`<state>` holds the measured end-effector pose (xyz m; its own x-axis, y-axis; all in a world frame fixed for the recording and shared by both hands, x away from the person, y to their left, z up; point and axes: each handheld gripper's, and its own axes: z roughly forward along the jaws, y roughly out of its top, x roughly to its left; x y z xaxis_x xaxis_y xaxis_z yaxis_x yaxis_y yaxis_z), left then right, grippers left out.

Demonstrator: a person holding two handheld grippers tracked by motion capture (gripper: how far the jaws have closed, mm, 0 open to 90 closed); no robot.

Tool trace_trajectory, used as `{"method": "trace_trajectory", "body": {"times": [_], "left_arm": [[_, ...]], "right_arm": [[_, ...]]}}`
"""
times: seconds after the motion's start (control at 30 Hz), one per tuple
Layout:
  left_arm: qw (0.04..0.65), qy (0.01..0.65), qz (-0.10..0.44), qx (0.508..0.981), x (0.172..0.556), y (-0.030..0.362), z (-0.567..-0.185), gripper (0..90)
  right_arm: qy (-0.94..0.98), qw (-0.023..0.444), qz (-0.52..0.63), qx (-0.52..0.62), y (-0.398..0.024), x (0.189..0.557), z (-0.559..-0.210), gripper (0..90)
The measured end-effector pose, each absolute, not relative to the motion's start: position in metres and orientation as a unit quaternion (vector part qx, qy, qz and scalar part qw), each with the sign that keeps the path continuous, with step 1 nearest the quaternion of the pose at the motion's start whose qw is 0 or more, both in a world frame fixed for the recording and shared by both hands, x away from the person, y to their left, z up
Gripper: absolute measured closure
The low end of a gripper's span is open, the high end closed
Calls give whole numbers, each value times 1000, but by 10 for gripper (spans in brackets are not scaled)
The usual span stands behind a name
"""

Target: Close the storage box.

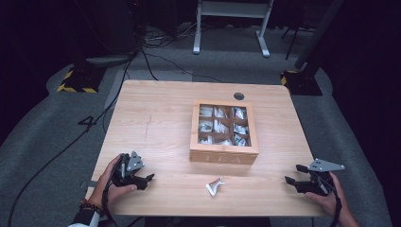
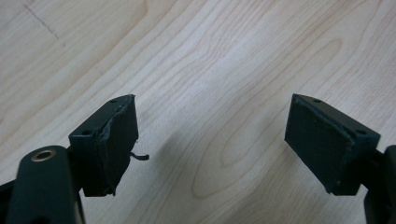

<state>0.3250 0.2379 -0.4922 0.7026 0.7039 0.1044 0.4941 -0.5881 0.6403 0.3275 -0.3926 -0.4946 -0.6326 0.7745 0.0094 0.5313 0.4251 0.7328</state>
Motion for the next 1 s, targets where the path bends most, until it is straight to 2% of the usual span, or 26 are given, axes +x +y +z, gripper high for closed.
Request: {"method": "trace_trajectory", "body": {"times": [0.23,0.43,1.0], "left_arm": [[332,389,144,847,324,252,-502,174],[339,393,153,841,321,254,-504,158],[339,396,155,839,320,254,-504,158]], "right_arm": [[810,171,376,416,-400,323,-503,241],[813,188,363,416,-398,321,-504,236],[810,188,362,420,-396,322,-504,237]]}}
